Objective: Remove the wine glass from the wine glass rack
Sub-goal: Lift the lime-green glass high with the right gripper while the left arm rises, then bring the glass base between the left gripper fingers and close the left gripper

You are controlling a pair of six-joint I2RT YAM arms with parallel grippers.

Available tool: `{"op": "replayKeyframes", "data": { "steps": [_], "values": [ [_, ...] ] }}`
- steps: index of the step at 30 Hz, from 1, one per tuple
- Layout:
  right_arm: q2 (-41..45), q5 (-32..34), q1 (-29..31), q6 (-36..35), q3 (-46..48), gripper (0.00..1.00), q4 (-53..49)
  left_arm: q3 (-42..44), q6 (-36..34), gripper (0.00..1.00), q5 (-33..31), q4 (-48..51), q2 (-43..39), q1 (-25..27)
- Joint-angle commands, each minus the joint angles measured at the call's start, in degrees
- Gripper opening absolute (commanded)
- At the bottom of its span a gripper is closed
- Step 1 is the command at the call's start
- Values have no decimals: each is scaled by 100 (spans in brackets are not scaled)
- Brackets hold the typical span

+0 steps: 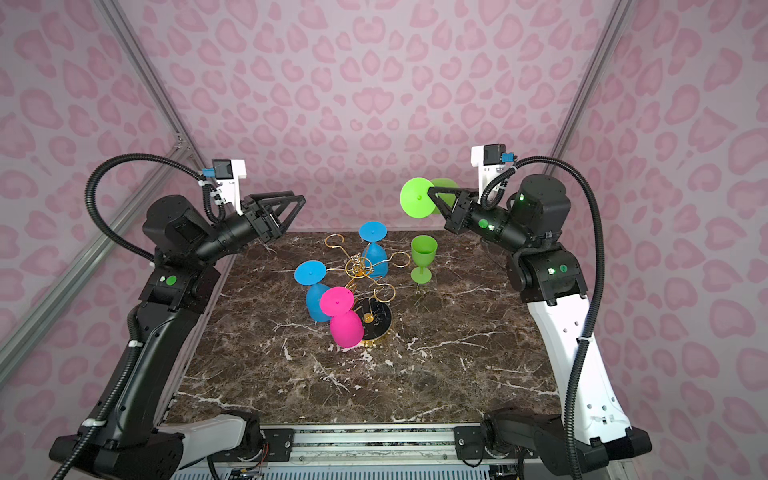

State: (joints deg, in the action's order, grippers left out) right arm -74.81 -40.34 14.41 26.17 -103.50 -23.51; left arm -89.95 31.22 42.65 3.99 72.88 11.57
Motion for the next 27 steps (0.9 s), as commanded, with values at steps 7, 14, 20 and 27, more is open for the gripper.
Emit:
{"op": "replayKeyframes", "data": {
  "steps": [7,14,20,27],
  "values": [
    [-654,-181,458,-557,-428,0,667,-556,775,64,1412,-680,698,85],
    [-1128,-538,749,-621,-831,0,901,-926,815,59,1912,-669,1065,299],
    [-1336,-809,962,-458,-960,0,1112,-1188,798,57,2058,-660,1315,417],
    [-1498,-1016,1158,-199,-1060,0,1303,-1346,771,55,2078,-667,1465,503]
  ]
}}
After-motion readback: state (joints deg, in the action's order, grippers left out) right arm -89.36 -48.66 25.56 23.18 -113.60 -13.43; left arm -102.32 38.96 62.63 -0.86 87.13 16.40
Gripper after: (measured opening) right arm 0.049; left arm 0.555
